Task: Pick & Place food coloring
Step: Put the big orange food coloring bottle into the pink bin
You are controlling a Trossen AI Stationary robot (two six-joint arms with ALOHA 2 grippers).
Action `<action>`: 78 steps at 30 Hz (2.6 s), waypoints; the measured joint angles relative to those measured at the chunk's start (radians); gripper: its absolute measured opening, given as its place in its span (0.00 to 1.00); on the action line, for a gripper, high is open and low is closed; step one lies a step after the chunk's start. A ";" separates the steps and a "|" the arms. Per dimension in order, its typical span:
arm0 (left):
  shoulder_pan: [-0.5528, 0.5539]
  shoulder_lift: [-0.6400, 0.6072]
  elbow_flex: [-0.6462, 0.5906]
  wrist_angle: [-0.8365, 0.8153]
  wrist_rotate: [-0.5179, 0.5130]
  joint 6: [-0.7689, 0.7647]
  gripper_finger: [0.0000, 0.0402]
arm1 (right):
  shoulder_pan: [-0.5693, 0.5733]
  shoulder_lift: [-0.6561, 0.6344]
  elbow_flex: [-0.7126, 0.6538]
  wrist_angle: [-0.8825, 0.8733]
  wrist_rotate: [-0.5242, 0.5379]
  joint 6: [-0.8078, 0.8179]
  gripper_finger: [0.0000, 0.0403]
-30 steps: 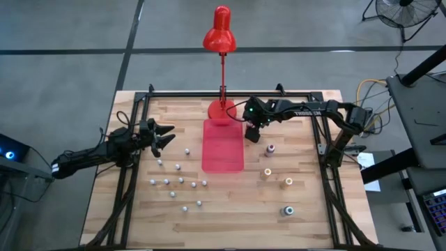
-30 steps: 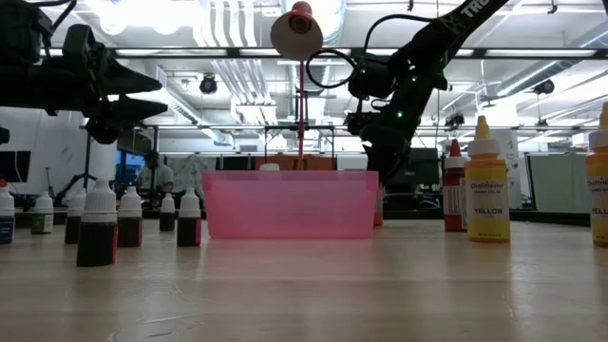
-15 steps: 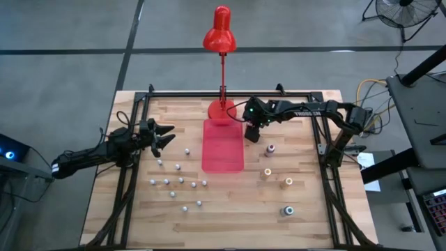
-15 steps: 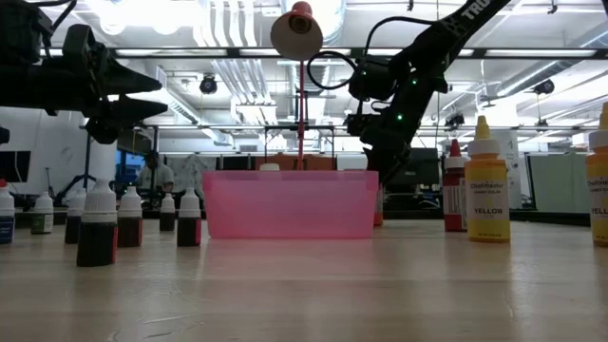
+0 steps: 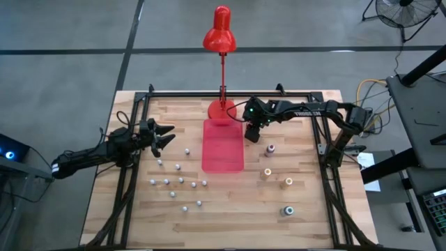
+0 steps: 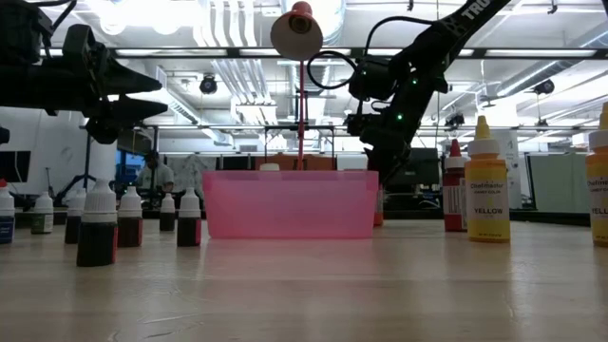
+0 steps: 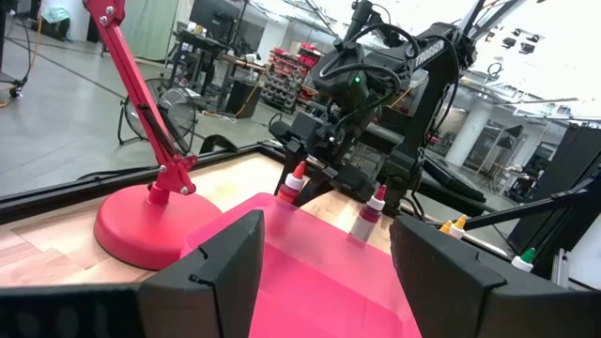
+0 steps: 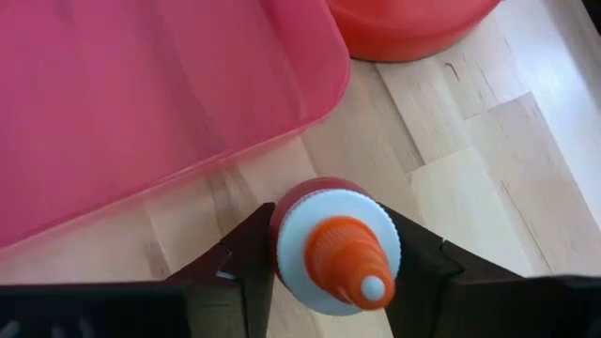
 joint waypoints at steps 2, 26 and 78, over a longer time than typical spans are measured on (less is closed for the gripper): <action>0.000 0.000 0.000 0.000 0.000 0.000 0.51 | 0.000 -0.003 0.001 -0.007 0.001 0.004 0.34; 0.000 0.000 0.000 0.000 0.000 0.000 0.51 | 0.007 -0.144 0.361 -0.519 0.020 -0.089 0.35; 0.000 0.000 0.000 0.000 0.000 0.000 0.51 | 0.068 0.246 0.704 -0.527 -0.120 -0.341 0.35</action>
